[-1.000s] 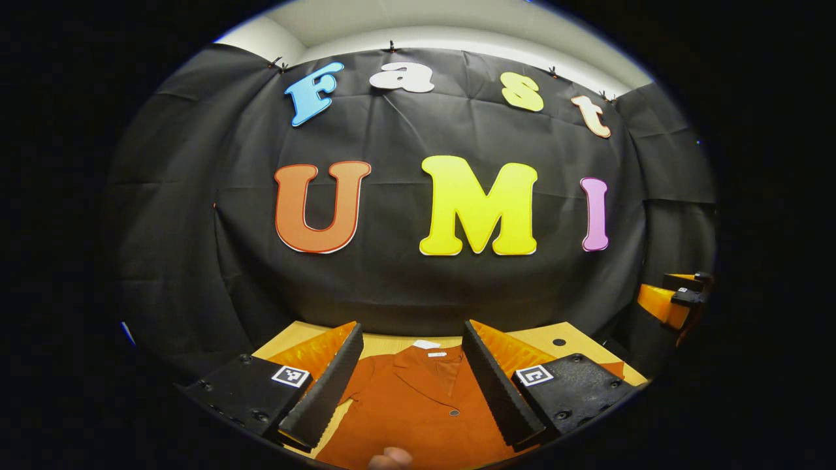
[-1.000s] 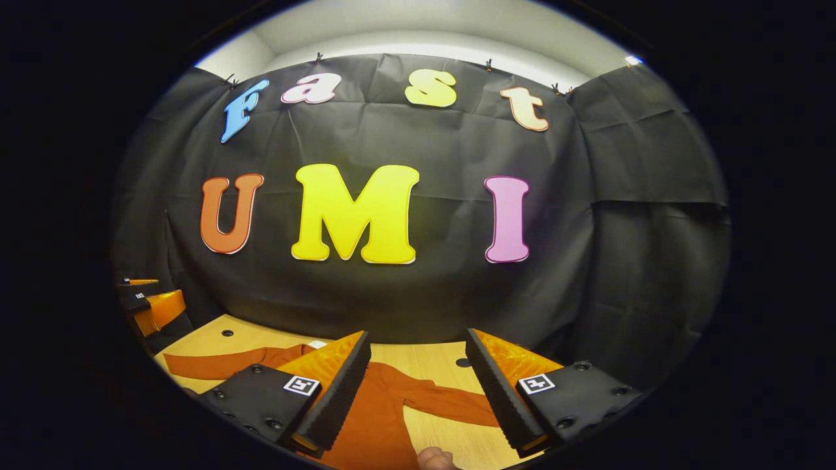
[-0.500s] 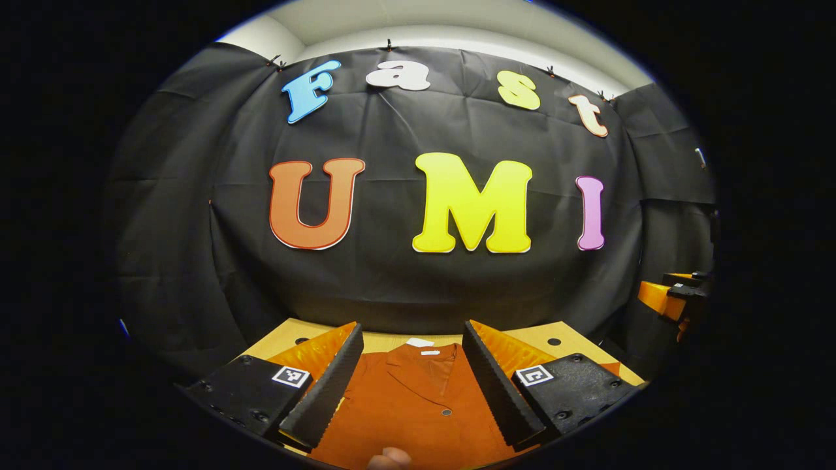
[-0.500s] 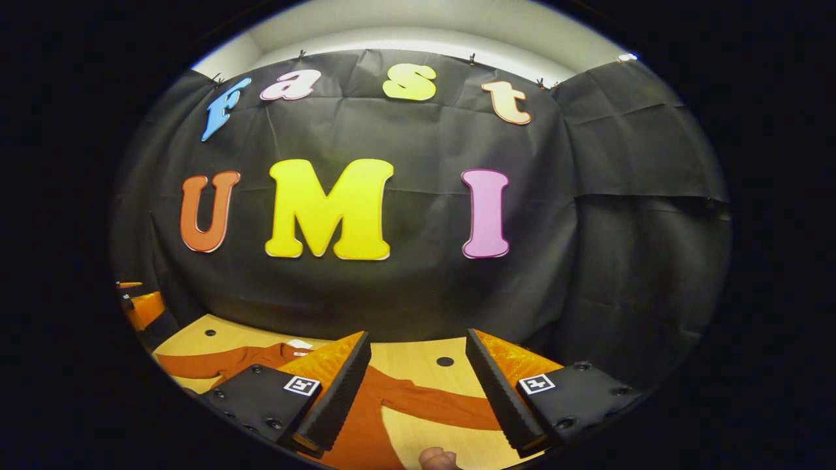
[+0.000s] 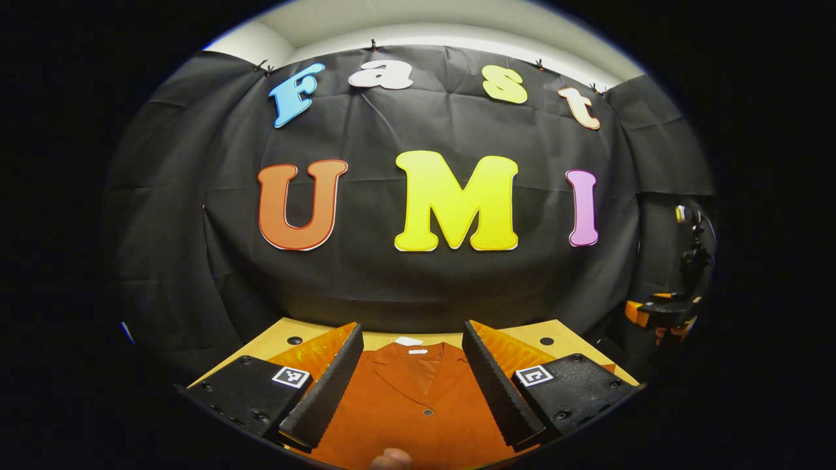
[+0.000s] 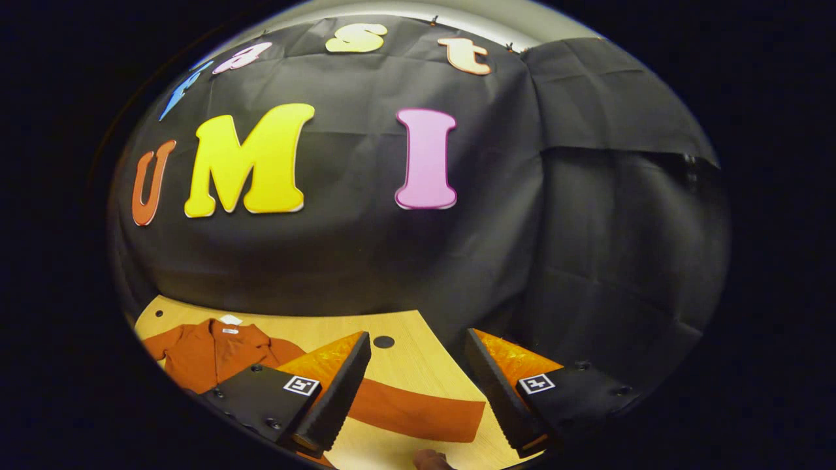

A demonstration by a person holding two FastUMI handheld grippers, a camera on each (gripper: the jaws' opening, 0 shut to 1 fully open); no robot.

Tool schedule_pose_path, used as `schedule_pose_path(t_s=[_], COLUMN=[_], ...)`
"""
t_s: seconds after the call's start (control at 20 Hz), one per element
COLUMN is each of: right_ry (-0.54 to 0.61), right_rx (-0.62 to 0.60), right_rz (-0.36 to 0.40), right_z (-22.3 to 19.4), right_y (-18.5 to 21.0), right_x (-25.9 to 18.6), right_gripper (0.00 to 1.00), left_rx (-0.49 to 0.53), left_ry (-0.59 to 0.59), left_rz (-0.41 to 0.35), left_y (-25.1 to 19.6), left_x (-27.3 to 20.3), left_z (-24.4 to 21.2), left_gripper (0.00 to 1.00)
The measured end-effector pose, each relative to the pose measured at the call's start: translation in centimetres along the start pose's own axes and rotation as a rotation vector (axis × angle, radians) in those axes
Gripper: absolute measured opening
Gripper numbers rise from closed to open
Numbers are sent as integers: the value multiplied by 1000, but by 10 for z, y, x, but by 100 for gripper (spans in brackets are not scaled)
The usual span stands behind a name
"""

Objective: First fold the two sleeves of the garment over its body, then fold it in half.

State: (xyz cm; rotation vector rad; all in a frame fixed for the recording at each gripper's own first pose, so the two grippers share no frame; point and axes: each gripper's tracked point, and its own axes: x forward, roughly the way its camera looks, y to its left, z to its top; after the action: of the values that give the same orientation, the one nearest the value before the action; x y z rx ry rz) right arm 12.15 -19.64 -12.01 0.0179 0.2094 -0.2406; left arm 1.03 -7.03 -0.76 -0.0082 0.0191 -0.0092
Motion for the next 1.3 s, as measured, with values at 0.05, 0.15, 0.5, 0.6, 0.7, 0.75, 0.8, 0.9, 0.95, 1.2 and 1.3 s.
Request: schedule_pose_path(t_s=[0.05,0.15,0.5,0.6,0.7,0.75,0.8,0.9,0.95,1.2,1.3], right_ry=[29,99,453,541,608,631,651,727,759,889,962], right_rx=[-4,0,51,89,139,159,180,197,219,224,237], right_rz=[-15,-32,-72,-114,-140,-143,-137,-148,-148,-153,-168], right_z=[-17,-57,-201,-229,-243,-248,-253,-264,-261,-264,-263], right_y=[-11,-30,-67,-72,-70,-70,-69,-71,-66,-68,-68], right_x=[11,33,70,71,74,76,79,76,73,77,78], right_gripper=[93,95,95,95,95,95,95,95,95,88,80], left_rx=[-7,-9,17,32,50,52,51,43,44,49,67], left_ry=[1,13,17,12,-3,-8,-12,2,4,27,36], left_rz=[-3,9,83,70,74,82,91,95,95,111,117], left_y=[-8,-18,-40,-46,-43,-40,-37,-32,-30,-12,-4], left_x=[1,4,3,1,1,0,0,-2,-5,-11,-14], left_z=[0,-2,-2,0,4,5,6,2,1,-7,-8], left_gripper=[98,98,98,98,98,98,98,98,98,98,98])
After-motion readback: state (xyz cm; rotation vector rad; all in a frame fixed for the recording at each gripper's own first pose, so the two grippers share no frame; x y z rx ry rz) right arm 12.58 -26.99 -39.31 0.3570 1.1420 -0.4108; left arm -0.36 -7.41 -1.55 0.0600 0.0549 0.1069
